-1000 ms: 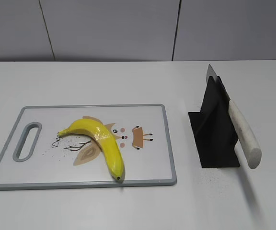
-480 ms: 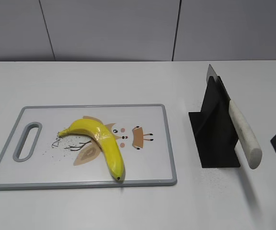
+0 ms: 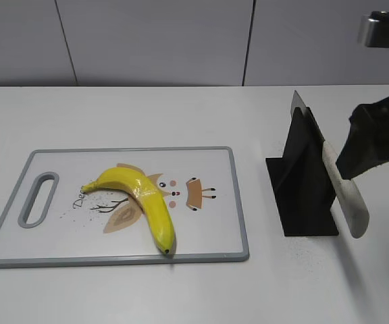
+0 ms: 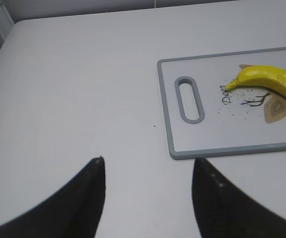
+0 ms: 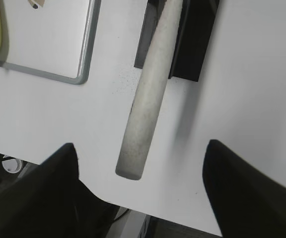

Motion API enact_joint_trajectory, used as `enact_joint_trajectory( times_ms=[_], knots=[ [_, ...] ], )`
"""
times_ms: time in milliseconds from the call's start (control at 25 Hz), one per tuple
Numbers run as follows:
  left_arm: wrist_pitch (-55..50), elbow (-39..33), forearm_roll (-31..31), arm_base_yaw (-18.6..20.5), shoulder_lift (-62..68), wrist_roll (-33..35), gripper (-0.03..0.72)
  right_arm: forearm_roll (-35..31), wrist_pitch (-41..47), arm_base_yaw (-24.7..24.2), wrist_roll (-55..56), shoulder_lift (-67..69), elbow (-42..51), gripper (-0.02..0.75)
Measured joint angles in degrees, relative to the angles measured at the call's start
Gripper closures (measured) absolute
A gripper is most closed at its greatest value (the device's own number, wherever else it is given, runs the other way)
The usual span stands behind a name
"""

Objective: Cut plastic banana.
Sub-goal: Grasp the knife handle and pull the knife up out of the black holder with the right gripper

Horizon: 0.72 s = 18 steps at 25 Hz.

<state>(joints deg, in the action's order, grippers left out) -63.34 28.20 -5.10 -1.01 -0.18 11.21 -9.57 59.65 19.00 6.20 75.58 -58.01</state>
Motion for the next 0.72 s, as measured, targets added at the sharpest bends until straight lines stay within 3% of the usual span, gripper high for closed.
enact_joint_trajectory(
  times_ms=[320,720],
  knots=[
    [0.0,0.0,0.0,0.0,0.0,0.0,0.150,-0.5,3.5,0.0,7.2,12.0,-5.7,0.157],
    [0.0,0.0,0.0,0.0,0.0,0.0,0.150,-0.9,3.9,0.0,11.1,19.4,-5.8,0.263]
  ],
)
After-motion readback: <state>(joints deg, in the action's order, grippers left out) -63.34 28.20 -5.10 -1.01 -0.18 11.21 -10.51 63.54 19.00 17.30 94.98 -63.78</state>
